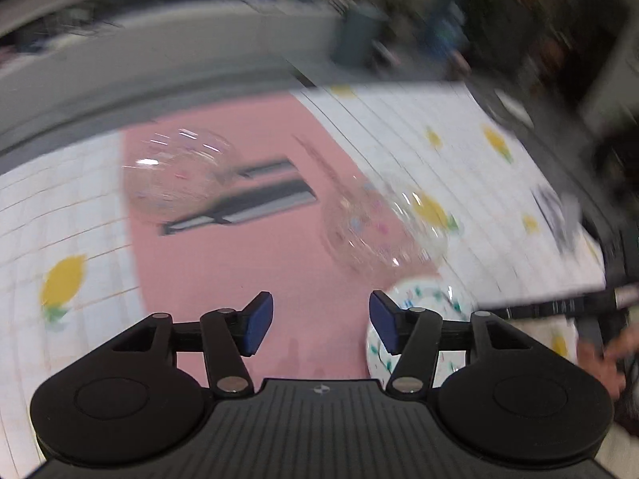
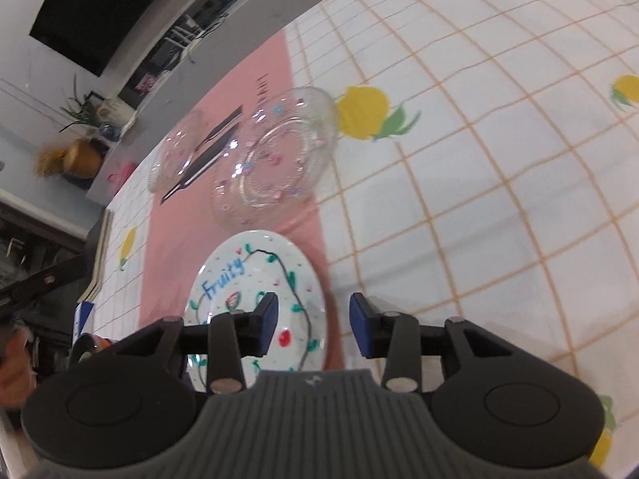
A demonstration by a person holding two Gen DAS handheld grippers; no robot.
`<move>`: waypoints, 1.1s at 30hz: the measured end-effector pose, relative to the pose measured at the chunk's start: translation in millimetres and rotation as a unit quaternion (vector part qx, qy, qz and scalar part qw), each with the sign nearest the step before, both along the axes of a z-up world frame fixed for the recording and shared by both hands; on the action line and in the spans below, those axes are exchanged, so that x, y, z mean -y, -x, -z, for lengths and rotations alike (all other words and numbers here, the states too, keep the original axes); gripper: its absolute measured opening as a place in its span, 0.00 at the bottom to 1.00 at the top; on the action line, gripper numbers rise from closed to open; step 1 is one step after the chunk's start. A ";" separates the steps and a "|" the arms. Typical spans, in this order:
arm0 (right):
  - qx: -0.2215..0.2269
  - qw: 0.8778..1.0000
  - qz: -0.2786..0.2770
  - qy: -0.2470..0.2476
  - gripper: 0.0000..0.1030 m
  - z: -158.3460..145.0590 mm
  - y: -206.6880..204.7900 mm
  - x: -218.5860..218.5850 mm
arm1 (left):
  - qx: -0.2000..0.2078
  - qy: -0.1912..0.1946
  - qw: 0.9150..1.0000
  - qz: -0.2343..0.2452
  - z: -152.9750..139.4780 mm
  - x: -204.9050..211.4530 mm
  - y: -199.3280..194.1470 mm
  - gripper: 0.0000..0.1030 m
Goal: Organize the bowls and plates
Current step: 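Carry the Fruity plate with both grippers toward the clear glass plate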
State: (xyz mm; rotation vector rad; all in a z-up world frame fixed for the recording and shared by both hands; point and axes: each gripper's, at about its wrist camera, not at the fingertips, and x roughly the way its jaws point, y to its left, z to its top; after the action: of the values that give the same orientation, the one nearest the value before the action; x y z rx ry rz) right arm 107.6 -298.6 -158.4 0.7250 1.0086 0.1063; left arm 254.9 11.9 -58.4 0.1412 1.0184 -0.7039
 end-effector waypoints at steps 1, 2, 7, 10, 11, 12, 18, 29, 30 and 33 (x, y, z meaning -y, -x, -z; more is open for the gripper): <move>0.006 1.000 0.004 -0.013 0.38 2.7 2.0 0.8 | -0.023 -0.005 0.999 0.024 4.4 5.5 -10.3 0.64; 0.011 1.000 0.007 -0.028 0.38 6.1 2.7 1.4 | -0.051 -0.011 0.998 0.041 10.1 11.4 -21.4 0.64; 0.008 1.000 -0.011 -0.028 0.28 7.6 -3.9 0.4 | -0.115 -0.050 0.991 0.057 49.3 38.6 -51.1 0.46; -0.004 0.999 -0.003 -0.049 0.19 13.2 -4.3 8.4 | -0.138 -0.043 0.987 0.069 65.1 47.5 -52.8 0.32; -0.011 0.998 -0.001 -0.057 0.15 15.5 -4.6 11.7 | -0.135 -0.027 0.988 0.070 65.2 48.8 -52.1 0.31; -0.016 0.998 -0.003 -0.063 0.11 17.2 -3.7 14.2 | -0.129 -0.006 0.989 0.072 63.3 48.6 -50.5 0.31; -0.028 0.997 -0.004 -0.067 0.06 17.7 0.8 11.7 | -0.154 0.019 0.984 0.089 71.7 62.3 -47.0 0.31; -0.073 0.994 0.002 -0.086 0.05 20.3 9.3 11.6 | -0.208 -0.049 0.970 0.113 84.8 87.0 -43.0 0.30; -0.077 0.993 0.006 -0.088 0.05 20.2 10.3 12.0 | -0.204 -0.053 0.970 0.119 83.1 90.5 -39.8 0.31; -0.084 0.993 0.008 -0.082 0.05 18.3 11.2 12.1 | -0.189 -0.086 0.969 0.130 82.0 102.3 -30.6 0.32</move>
State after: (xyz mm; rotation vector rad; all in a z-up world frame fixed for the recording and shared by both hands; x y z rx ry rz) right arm 96.3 -310.7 -176.7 0.9032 1.1638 0.1174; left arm 285.4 -90.4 -140.3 0.3044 1.4460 -0.9014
